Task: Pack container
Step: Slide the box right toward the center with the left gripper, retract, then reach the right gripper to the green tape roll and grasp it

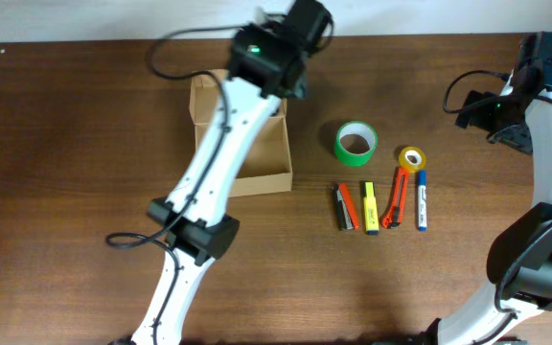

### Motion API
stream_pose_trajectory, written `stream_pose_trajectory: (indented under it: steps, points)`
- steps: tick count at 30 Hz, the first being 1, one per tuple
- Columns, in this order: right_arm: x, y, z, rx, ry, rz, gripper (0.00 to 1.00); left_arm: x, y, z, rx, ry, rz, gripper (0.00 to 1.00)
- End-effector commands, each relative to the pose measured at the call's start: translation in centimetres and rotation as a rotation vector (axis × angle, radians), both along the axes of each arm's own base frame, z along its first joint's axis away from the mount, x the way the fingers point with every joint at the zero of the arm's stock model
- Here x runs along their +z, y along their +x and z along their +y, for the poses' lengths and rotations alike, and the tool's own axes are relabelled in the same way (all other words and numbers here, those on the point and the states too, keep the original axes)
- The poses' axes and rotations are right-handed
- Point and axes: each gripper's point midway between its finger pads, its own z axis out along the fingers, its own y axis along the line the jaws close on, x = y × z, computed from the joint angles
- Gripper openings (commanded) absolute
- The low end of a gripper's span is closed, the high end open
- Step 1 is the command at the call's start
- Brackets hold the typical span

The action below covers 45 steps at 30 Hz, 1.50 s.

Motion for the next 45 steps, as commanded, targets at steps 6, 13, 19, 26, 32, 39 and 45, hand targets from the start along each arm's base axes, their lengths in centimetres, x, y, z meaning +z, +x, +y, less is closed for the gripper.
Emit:
stream_pose_trajectory:
  steps: [6, 13, 19, 26, 32, 39, 45]
  points:
    - [11.9, 1.5, -0.7, 0.075, -0.084, -0.184, 1.00, 7.9, -0.1, 25.6, 0.395, 0.086, -0.097, 0.79]
    - [18.9, -2.0, 2.8, 0.088, -0.005, -0.337, 0.89, -2.7, -5.3, 43.9, 0.662, -0.062, 0.198, 0.95]
    - [18.6, -1.9, 10.2, 0.270, 0.034, -0.323, 0.93, -10.1, -8.4, 46.3, 0.698, -0.083, 0.386, 1.00]
    - [5.6, 3.6, 16.3, 0.429, 0.028, 0.011, 0.85, -10.1, -8.3, 46.3, 0.699, -0.082, 0.384, 1.00]
    - [-1.1, 4.2, 16.5, 0.429, 0.046, 0.175, 0.80, -10.1, -8.3, 46.3, 0.699, -0.082, 0.384, 1.00]
    - [-6.5, 4.5, 18.2, 0.468, 0.149, 0.271, 0.78, -10.1, -8.3, 46.3, 0.698, -0.082, 0.384, 1.00]
    - [-10.1, 4.0, 18.8, 0.473, 0.183, 0.349, 0.78, -10.1, -8.3, 46.3, 0.698, -0.082, 0.384, 1.00]
